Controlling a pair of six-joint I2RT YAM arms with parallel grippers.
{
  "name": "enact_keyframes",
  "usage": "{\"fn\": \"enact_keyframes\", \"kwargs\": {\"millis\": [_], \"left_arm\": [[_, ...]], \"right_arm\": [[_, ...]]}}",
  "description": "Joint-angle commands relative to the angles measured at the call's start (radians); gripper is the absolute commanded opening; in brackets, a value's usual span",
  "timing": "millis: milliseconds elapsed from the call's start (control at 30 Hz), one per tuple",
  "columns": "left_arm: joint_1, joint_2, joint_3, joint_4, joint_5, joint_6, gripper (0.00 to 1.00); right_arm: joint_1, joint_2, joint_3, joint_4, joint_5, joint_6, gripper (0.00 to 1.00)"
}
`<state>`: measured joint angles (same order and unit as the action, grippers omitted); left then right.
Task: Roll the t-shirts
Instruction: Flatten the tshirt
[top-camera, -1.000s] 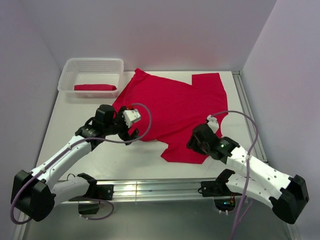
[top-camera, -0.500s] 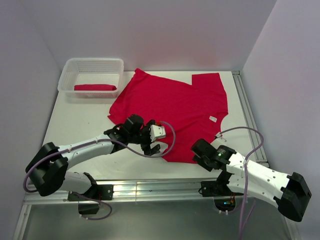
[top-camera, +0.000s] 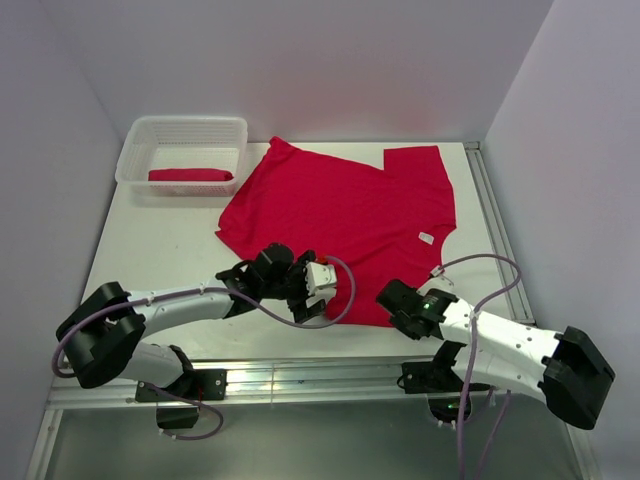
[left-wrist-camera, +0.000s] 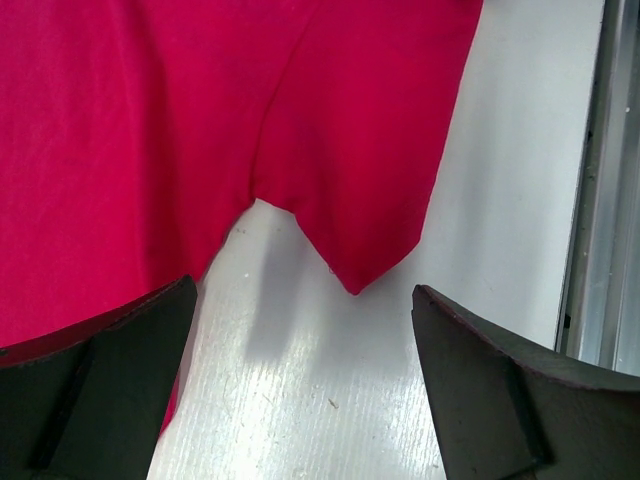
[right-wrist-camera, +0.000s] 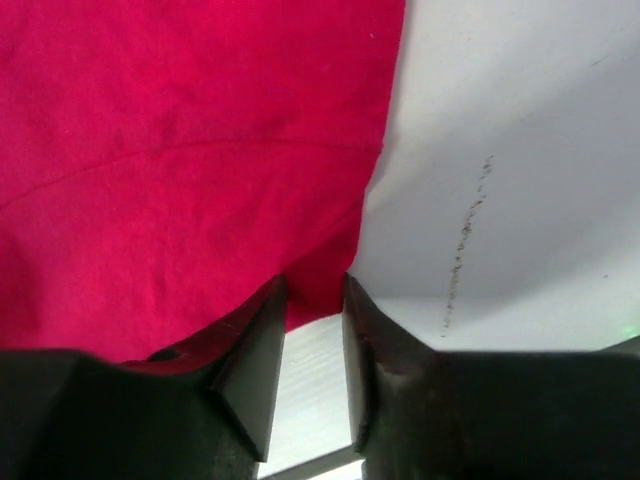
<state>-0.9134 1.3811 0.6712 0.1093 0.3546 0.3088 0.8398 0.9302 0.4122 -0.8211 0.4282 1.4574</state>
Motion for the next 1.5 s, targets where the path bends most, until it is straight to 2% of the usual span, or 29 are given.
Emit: {"fn": "enact_keyframes", "kwargs": {"millis": [0, 33, 67, 100, 267, 433, 667, 867, 933, 1033, 1167, 1200, 1233, 1333, 1400, 1467], "left_arm": [[-0.002, -0.033, -0.012, 0.047, -0.020, -0.014, 0.95], [-0.002, -0.034, -0.012, 0.046, -0.025, -0.011, 0.95], [-0.004, -0.037, -0.013, 0.044, -0.025, -0.010, 0.95], [-0.002, -0.040, -0.015, 0.043, -0.025, -0.008, 0.95], [-0.002, -0.051, -0.015, 0.041, -0.026, -0.005, 0.94], [-0.002, -0.039, 0.004, 0.047, -0.019, -0.007, 0.94], [-0.002, -0.040, 0.001, 0.056, -0.032, -0.007, 0.94], [-0.002, -0.025, 0.001, 0.061, -0.037, -0.007, 0.94], [-0.002, -0.019, 0.005, 0.062, -0.039, -0.008, 0.94], [-0.002, -0.011, 0.011, 0.067, -0.042, -0.010, 0.94], [-0.005, 0.009, 0.031, 0.066, -0.035, -0.007, 0.94], [-0.008, 0.010, 0.036, 0.066, -0.036, -0.005, 0.93], [-0.015, 0.015, 0.041, 0.069, -0.040, 0.001, 0.93], [-0.056, 0.027, 0.050, 0.098, -0.074, 0.018, 0.93], [-0.091, 0.053, 0.060, 0.116, -0.097, 0.021, 0.93], [-0.137, 0.090, 0.064, 0.138, -0.123, 0.044, 0.93]], "right_arm": [[0.004, 0.048, 0.036, 0.013, 0.072, 0.020, 0.34], [0.005, 0.056, 0.046, 0.013, 0.064, 0.015, 0.24], [0.005, 0.062, 0.054, 0.008, 0.046, 0.009, 0.04], [0.005, 0.059, 0.060, 0.002, 0.031, 0.000, 0.00], [0.005, -0.016, 0.166, -0.073, -0.055, -0.058, 0.00], [-0.028, -0.002, 0.333, -0.106, -0.028, -0.138, 0.00], [-0.280, 0.203, 0.404, 0.057, -0.091, -0.391, 0.00], [-0.444, 0.312, 0.430, 0.198, -0.147, -0.482, 0.00], [-0.467, 0.358, 0.451, 0.215, -0.152, -0.491, 0.02], [-0.498, 0.429, 0.477, 0.243, -0.163, -0.525, 0.12], [-0.522, 0.502, 0.513, 0.272, -0.209, -0.552, 0.17], [-0.528, 0.509, 0.528, 0.266, -0.223, -0.558, 0.23], [-0.528, 0.504, 0.531, 0.261, -0.229, -0.563, 0.31], [-0.528, 0.419, 0.490, 0.263, -0.232, -0.566, 0.47], [-0.528, 0.322, 0.447, 0.243, -0.207, -0.560, 0.51], [-0.528, 0.260, 0.422, 0.221, -0.192, -0.560, 0.51]]}}
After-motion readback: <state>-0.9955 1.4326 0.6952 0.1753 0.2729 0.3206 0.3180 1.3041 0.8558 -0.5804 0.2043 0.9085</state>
